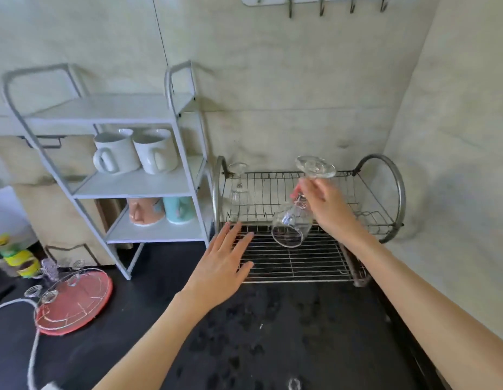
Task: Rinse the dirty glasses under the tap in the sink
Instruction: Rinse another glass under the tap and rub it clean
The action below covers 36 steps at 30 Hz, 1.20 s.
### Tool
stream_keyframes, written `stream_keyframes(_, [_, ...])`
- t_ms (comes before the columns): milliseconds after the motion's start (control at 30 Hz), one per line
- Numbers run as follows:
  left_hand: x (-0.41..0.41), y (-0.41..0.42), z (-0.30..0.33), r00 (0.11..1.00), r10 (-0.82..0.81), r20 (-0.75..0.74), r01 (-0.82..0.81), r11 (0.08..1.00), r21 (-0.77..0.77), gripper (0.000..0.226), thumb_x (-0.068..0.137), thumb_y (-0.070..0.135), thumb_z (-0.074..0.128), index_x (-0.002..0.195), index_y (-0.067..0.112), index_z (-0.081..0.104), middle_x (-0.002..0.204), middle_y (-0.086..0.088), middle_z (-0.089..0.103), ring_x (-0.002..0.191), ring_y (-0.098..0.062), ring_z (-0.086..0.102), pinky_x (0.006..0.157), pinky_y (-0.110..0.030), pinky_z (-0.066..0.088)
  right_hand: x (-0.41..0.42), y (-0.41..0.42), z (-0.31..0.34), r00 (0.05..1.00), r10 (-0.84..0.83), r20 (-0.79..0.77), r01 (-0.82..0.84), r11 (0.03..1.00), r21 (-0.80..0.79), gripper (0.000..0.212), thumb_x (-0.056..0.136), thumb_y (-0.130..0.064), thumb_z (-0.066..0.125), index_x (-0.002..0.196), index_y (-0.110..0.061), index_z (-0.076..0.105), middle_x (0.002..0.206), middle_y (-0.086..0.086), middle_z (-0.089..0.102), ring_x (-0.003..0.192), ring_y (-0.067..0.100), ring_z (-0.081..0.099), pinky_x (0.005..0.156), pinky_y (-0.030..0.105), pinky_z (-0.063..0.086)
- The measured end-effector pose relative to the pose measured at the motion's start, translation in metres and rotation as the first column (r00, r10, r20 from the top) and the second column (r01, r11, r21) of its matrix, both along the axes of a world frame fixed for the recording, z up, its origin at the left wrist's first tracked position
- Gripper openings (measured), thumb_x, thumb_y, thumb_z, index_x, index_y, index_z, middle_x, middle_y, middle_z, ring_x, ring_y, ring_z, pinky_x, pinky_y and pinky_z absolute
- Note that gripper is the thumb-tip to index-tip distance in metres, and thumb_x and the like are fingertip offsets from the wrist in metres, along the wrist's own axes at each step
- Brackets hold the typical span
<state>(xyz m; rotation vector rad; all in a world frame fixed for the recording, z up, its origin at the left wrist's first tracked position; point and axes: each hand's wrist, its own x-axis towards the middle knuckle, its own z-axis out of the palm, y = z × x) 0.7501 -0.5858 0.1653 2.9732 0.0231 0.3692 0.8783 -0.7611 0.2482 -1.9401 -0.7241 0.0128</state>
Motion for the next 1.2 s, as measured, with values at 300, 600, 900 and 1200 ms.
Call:
stream_keyframes(300, [0.06,-0.003,-0.02,0.995,0.103,0.009,-0.103,0.971,0.215,0.065,0.082,0.037,0.066,0.139,0.018,0.041,0.144,-0.013,0.041,0.134,-0.034,0.035,0.106,-0.049,0.027,0.135,0.075,-0.029,0.998,0.054,0.035,-0.048,0.989,-0.141,0.042,0.1,-0.036,0.033,0.104,-0.004,0.06,0.092,0.003,0.058,0.07,0.004,0.05,0.07,0.023,0.045])
stream_keyframes(600, [0.06,-0.001,-0.032,0.987,0.161,-0.013,-0.153,0.956,0.25,0.077,0.075,0.041,0.072,0.141,0.022,0.037,0.143,-0.009,0.044,0.131,-0.029,0.041,0.104,-0.046,0.029,0.159,0.103,-0.064,0.985,0.17,0.028,-0.157,0.951,-0.266,0.036,0.1,-0.031,0.036,0.107,-0.005,0.06,0.087,-0.005,0.059,0.071,0.005,0.052,0.068,0.02,0.043])
stream_keyframes(900, [0.061,-0.002,-0.032,0.983,0.178,-0.042,-0.166,0.967,0.193,0.077,0.079,0.038,0.07,0.144,0.024,0.031,0.147,-0.008,0.038,0.134,-0.029,0.036,0.107,-0.046,0.025,0.158,0.105,-0.073,0.986,0.148,0.072,-0.124,0.956,-0.267,0.043,0.099,-0.039,0.037,0.107,-0.006,0.062,0.103,0.008,0.067,0.089,0.021,0.062,0.078,0.031,0.049])
stream_keyframes(1200, [0.06,-0.002,-0.023,0.981,0.164,-0.104,-0.156,0.984,0.08,0.065,0.097,0.039,0.041,0.148,0.034,0.0,0.157,0.003,-0.005,0.144,-0.019,-0.009,0.111,-0.034,-0.015,0.149,0.096,-0.076,0.989,0.149,0.021,-0.141,0.965,-0.223,0.035,0.098,-0.035,0.044,0.115,-0.009,0.059,0.12,0.007,0.063,0.114,0.021,0.057,0.091,0.023,0.041])
